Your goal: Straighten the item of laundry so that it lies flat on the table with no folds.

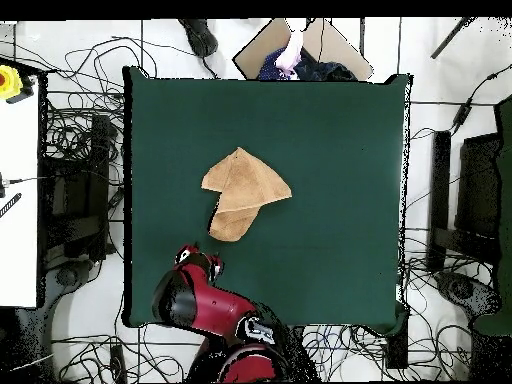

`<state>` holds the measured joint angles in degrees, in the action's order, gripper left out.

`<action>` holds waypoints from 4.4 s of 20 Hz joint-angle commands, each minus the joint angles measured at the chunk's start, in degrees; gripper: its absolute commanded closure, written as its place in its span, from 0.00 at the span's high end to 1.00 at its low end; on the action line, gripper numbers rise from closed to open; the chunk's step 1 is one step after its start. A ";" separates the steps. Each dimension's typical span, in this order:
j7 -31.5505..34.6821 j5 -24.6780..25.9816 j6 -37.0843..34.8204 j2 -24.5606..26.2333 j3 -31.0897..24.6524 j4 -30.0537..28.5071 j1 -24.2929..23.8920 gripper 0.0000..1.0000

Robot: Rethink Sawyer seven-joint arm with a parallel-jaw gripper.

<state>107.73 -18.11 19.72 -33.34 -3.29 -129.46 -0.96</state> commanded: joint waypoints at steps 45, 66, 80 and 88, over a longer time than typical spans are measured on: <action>7.94 -12.45 -19.37 -5.51 5.81 14.99 7.09 1.00; 8.93 -0.08 -6.32 3.60 3.74 16.97 0.79 1.00; 11.40 2.47 -4.65 3.15 4.48 12.13 1.22 1.00; 13.11 3.54 -1.54 5.40 4.25 11.36 1.00 1.00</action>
<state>108.93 -16.23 14.63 -30.39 1.00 -116.19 0.71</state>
